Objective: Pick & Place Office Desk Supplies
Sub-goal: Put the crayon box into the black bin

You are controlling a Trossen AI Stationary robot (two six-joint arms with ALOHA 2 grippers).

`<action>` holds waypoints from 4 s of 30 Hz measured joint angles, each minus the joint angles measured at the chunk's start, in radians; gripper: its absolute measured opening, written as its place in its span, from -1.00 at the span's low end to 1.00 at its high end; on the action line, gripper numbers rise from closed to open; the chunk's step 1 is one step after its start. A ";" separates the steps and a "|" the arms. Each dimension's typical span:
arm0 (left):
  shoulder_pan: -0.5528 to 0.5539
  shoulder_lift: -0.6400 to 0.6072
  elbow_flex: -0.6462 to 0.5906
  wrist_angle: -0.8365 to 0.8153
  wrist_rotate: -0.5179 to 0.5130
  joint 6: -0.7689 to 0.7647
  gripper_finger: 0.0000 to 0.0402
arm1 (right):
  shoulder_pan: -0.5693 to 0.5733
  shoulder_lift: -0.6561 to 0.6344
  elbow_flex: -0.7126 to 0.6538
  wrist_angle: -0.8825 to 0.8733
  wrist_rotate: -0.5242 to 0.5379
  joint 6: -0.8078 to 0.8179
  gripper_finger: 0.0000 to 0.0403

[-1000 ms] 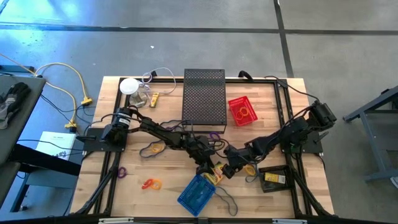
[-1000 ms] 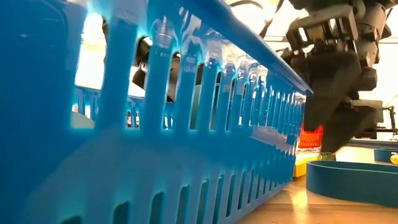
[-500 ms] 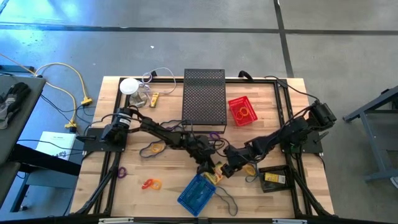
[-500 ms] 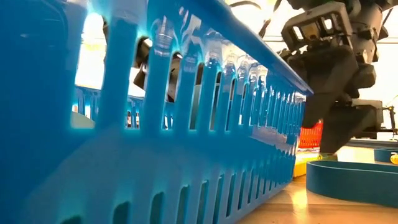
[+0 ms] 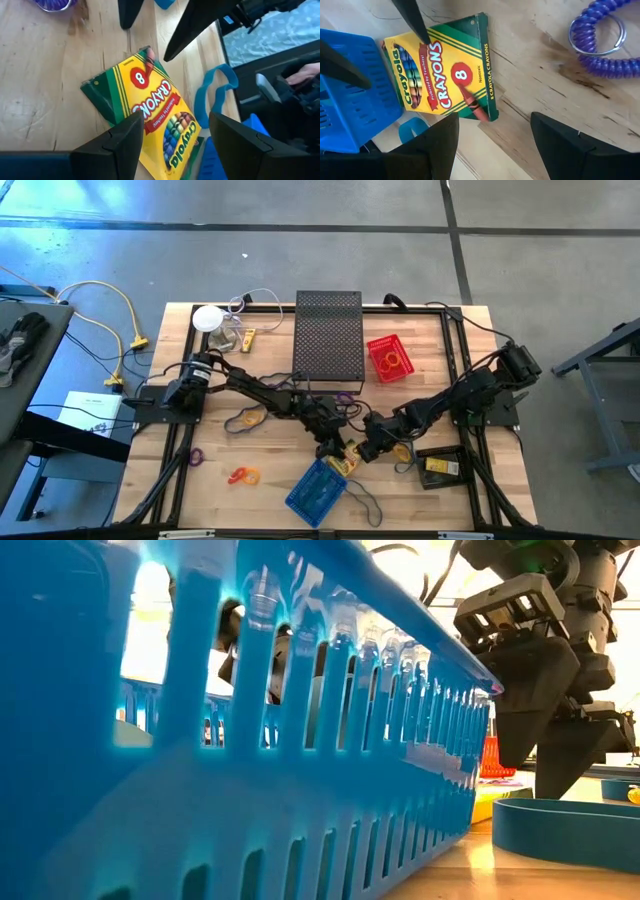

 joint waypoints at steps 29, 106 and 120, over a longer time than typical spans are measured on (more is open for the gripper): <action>0.011 0.024 0.001 -0.012 0.009 -0.032 0.09 | -0.001 0.041 -0.001 0.115 -0.024 0.029 0.18; 0.139 -0.198 -0.005 -0.080 0.160 0.038 0.09 | -0.009 0.084 0.000 0.240 0.028 -0.196 -0.99; 0.166 -0.211 -0.003 -0.208 0.113 0.146 0.09 | 0.005 -0.047 -0.001 0.089 0.140 -0.238 -0.99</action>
